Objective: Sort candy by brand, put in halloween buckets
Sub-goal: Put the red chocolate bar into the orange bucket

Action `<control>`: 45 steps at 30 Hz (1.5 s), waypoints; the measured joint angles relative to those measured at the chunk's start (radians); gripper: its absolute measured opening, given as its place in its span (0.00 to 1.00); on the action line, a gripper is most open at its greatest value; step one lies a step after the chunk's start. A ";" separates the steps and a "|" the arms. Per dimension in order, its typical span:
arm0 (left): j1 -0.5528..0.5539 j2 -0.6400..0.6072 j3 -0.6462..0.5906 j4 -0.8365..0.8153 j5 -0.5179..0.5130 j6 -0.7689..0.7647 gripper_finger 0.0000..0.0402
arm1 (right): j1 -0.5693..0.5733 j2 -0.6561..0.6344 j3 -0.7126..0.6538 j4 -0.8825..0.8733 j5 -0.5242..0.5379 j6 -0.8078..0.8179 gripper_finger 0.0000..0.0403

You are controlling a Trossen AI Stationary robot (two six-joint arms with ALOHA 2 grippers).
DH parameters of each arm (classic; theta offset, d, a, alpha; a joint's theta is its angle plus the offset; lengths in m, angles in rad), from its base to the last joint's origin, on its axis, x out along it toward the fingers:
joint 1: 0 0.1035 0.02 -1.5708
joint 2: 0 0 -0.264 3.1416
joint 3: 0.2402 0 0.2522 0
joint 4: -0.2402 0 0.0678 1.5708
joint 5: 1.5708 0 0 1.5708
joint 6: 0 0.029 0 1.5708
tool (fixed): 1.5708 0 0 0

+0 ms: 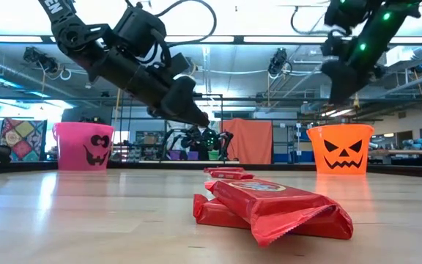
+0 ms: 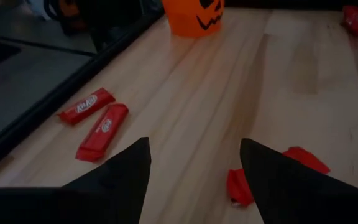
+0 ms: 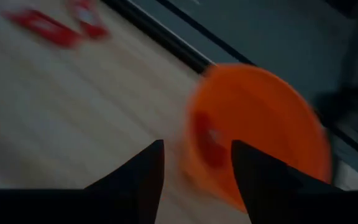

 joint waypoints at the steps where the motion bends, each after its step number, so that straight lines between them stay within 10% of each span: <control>1: 0.000 0.000 0.000 0.011 -0.001 0.005 0.62 | 0.025 -0.010 0.000 0.021 -0.018 0.000 0.49; 14: -0.003 0.000 0.000 0.022 -0.017 -0.034 0.62 | 0.256 0.055 0.000 0.347 -0.497 0.316 0.46; 32: -0.305 -0.028 0.018 -0.379 -0.216 -0.340 0.51 | 0.603 0.321 0.000 0.455 -0.344 0.418 0.42; 45: -0.578 -0.058 0.295 -0.864 -0.244 -0.515 0.49 | 0.770 0.456 0.000 0.759 -0.263 0.400 0.42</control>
